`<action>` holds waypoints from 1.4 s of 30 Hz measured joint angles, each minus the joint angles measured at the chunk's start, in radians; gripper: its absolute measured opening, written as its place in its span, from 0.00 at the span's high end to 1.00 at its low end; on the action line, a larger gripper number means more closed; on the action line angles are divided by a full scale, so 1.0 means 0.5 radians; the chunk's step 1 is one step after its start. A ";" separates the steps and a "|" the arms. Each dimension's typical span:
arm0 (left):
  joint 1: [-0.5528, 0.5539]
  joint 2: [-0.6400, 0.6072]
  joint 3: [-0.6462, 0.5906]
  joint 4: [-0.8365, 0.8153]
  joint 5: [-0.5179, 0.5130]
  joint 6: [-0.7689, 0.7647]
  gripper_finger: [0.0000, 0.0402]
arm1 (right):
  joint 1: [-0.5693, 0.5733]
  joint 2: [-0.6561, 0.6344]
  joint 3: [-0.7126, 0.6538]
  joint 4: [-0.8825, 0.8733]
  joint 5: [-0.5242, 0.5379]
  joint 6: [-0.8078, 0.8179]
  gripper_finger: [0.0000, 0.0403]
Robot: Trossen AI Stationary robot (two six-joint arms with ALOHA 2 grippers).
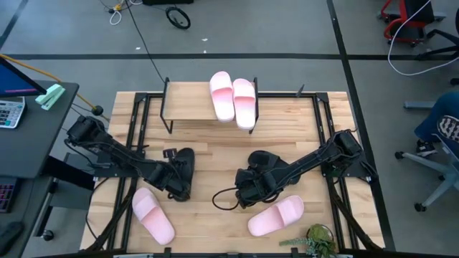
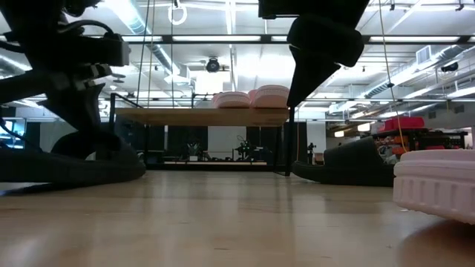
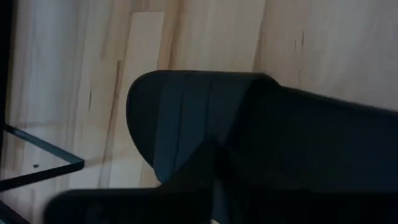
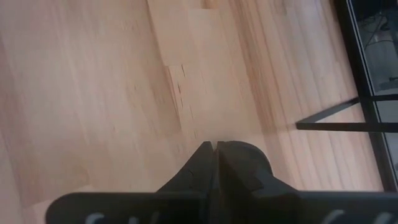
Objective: Pick and place slides into the shelf
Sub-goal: Put the left black slipper on the shelf
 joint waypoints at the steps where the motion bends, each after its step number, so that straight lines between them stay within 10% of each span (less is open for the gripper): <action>1: -0.012 0.000 0.014 0.011 0.001 -0.029 0.96 | 0.000 0.000 0.000 -0.001 0.000 0.000 0.93; 8: -0.171 0.003 0.390 0.030 -0.024 0.013 0.97 | 0.000 0.000 0.000 0.000 0.000 0.001 0.93; 19: -0.050 0.002 1.050 -0.839 -1.024 0.370 0.98 | -0.015 0.000 0.000 0.024 0.000 0.032 0.93; 30: 0.815 -0.021 0.993 -0.838 -1.050 1.044 0.98 | -0.088 0.000 0.000 0.072 0.011 0.020 0.93; 42: 1.560 -0.020 0.732 0.193 -0.693 2.319 0.98 | -0.088 0.000 0.000 0.073 0.008 0.018 0.93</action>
